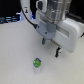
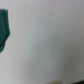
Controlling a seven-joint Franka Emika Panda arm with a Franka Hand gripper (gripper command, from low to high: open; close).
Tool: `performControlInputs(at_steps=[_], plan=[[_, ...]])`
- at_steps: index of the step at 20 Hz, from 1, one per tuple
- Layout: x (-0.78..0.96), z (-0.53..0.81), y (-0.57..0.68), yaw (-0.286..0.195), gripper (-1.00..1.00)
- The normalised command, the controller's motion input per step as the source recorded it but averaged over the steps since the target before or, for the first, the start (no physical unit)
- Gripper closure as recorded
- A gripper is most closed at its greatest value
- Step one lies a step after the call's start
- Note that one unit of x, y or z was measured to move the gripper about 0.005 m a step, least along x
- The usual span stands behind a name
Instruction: Open the kcup holder, insert the kcup into the holder, and close the kcup holder
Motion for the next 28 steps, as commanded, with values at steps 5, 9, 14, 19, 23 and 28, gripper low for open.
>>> performControlInputs(at_steps=[5,9,14,19,23,28], plan=[[0.4,0.0,-0.36,-0.259,-1.0],[0.5,-0.04,-0.2,-0.258,-1.0],[0.54,-0.17,-0.12,-0.197,-1.0],[0.45,-0.16,-0.26,-0.158,-1.0],[0.21,-0.07,-0.34,-0.085,-1.0],[-0.15,-0.04,-0.21,-0.02,-1.0]])
